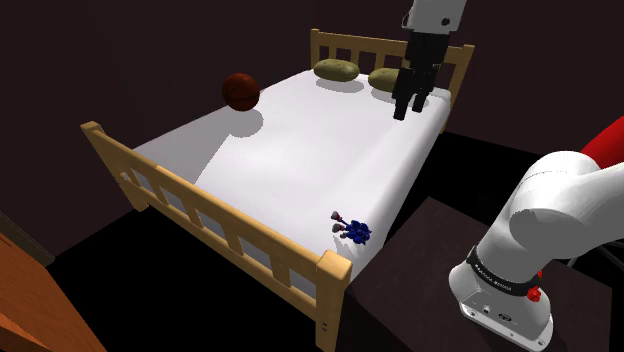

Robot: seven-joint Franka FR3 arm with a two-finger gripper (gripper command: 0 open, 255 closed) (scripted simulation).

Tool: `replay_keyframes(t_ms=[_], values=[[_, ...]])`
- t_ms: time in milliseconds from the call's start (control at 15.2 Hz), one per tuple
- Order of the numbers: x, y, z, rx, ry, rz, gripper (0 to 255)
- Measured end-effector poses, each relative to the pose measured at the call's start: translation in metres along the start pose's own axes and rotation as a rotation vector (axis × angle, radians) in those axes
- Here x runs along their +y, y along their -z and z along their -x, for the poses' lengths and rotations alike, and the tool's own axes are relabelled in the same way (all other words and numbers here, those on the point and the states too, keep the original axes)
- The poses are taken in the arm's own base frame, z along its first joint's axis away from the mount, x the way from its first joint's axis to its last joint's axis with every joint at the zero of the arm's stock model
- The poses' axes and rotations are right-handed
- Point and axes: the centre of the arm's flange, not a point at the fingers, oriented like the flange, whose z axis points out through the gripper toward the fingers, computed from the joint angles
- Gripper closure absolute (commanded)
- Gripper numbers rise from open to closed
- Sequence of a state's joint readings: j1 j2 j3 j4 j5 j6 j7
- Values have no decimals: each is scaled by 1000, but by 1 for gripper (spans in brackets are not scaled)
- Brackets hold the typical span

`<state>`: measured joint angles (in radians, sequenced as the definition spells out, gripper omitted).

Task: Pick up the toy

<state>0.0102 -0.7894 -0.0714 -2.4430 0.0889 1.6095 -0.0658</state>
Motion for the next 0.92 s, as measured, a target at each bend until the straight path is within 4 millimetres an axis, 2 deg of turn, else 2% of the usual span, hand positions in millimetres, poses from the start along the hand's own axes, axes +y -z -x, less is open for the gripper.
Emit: replay_keyframes(t_ms=[66,198,924], values=[[0,0,0,0,0,0,0],[-1,-15,-6,-1,5,4,0],[-13,-149,-52,1,50,42,0]])
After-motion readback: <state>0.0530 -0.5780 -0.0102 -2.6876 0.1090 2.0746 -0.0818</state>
